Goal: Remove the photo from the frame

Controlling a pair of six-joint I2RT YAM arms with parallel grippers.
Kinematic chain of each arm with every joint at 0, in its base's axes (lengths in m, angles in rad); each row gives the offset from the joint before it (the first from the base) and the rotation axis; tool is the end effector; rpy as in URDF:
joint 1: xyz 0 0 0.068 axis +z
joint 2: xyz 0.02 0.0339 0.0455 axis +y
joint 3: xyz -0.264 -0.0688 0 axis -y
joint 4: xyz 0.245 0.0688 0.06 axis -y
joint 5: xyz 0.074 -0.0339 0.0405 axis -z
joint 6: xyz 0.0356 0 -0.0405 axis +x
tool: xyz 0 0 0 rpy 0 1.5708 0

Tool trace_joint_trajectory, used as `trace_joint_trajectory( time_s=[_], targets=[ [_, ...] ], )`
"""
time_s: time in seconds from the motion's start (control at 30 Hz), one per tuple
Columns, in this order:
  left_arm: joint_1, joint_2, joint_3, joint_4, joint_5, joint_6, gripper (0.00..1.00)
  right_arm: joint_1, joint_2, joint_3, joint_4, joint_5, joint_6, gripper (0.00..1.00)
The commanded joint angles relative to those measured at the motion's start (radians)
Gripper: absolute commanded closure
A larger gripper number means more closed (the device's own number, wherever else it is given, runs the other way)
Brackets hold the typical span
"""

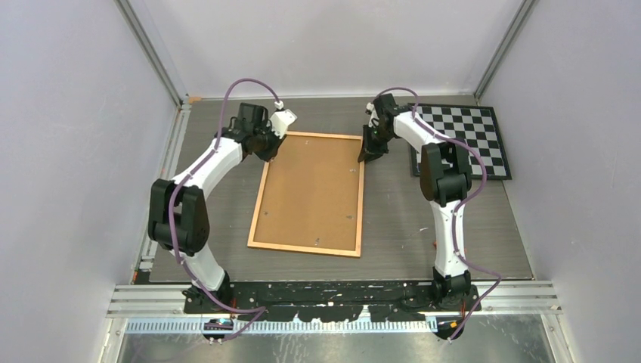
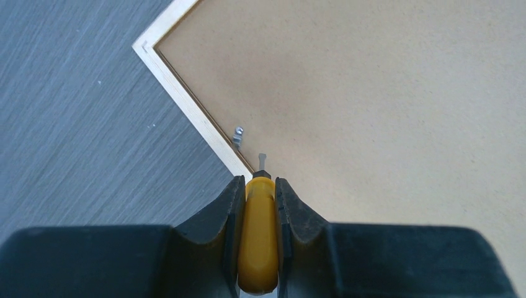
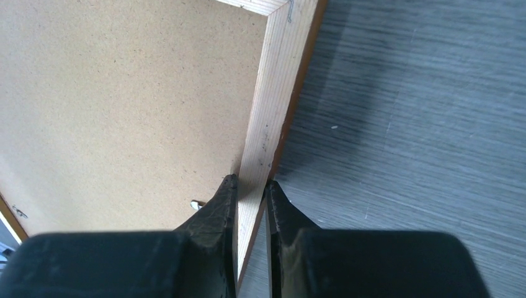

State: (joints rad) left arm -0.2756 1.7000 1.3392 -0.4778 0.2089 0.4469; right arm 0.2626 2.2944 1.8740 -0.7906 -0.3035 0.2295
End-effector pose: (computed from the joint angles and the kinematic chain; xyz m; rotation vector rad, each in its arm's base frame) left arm 0.3609 -0.1097 0.2640 0.9348 2.2022 -0.1713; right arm 0.4617 0.1351 0.1651 -0.1250 2.8156 0.5427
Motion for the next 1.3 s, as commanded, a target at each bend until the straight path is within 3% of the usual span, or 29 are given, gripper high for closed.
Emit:
trace_joint_trajectory(
  time_s=[0.0, 0.6, 1.27],
  targets=[
    [-0.004, 0.03, 0.062, 0.087, -0.015, 0.034, 1.0, 0.027, -0.037, -0.06, -0.058, -0.047, -0.045, 0.99],
    [-0.002, 0.134, 0.1, 0.085, -0.06, 0.16, 1.0, 0.026, -0.058, -0.096, -0.065, -0.041, -0.053, 1.0],
    [0.001, 0.065, 0.01, -0.019, -0.022, 0.216, 1.0, 0.023, -0.041, -0.077, -0.055, -0.023, -0.037, 0.99]
  ],
)
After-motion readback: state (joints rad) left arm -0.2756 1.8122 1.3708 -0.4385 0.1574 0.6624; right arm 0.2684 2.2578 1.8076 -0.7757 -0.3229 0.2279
